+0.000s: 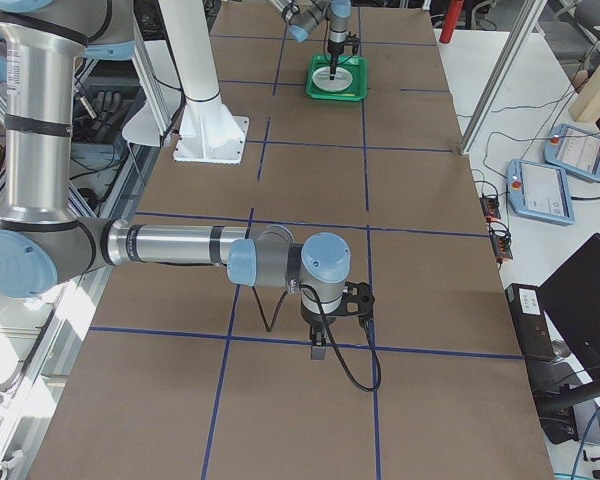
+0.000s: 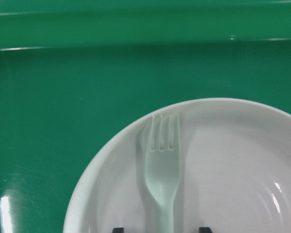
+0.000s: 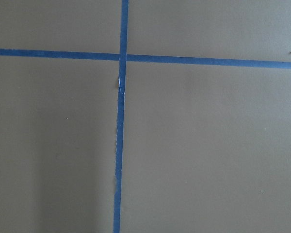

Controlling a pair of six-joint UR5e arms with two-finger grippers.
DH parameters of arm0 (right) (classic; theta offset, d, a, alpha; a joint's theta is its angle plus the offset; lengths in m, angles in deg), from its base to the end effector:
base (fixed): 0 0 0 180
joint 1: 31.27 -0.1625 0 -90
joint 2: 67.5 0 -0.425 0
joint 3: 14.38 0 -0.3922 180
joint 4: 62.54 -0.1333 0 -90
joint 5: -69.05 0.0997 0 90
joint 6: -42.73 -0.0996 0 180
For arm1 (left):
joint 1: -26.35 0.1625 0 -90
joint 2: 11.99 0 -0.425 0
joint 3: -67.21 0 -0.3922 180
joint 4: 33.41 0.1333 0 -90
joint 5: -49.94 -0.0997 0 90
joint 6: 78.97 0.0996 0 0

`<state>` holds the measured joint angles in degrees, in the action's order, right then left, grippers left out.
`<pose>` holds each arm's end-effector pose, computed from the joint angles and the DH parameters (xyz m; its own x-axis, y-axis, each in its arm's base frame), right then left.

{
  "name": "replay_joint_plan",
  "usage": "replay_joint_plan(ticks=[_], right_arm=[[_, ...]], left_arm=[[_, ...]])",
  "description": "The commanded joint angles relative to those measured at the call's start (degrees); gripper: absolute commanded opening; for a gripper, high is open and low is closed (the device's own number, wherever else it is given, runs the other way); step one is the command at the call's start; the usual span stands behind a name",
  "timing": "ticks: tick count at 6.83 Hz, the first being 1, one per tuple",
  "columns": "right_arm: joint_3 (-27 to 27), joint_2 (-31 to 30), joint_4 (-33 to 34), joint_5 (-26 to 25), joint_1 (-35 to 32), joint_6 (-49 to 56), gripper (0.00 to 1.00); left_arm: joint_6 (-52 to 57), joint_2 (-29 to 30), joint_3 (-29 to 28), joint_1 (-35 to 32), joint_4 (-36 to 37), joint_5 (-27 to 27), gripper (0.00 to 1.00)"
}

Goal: Place fork
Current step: 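Lower the left gripper and close it on the fork handle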

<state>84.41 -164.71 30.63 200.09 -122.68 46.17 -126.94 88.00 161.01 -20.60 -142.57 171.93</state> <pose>0.0786 -0.4345 0.6512 0.7537 -0.0233 0.6568 0.0207 0.9997 0.0117 0.3400 -0.4819 0.5042 0.7088 0.0731 -0.7016 -0.0693 0.9970 0.0339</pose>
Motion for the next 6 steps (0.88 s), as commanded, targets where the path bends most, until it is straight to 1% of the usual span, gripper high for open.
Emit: replay_joint_plan(ticks=[1,4,5,6], right_arm=[[0.0,0.0,0.0,0.0,0.0,0.0,1.0],[0.0,0.0,0.0,0.0,0.0,0.1,1.0],[0.0,0.0,0.0,0.0,0.0,0.0,1.0],[0.0,0.0,0.0,0.0,0.0,0.1,1.0]], left_arm=[[0.1,0.0,0.0,0.0,0.0,0.0,0.52],[0.1,-0.1,-0.2,0.0,-0.1,0.0,0.35],[0.0,-0.1,-0.2,0.0,-0.4,0.0,0.32],[0.0,-0.1,-0.2,0.0,-0.4,0.0,0.31]])
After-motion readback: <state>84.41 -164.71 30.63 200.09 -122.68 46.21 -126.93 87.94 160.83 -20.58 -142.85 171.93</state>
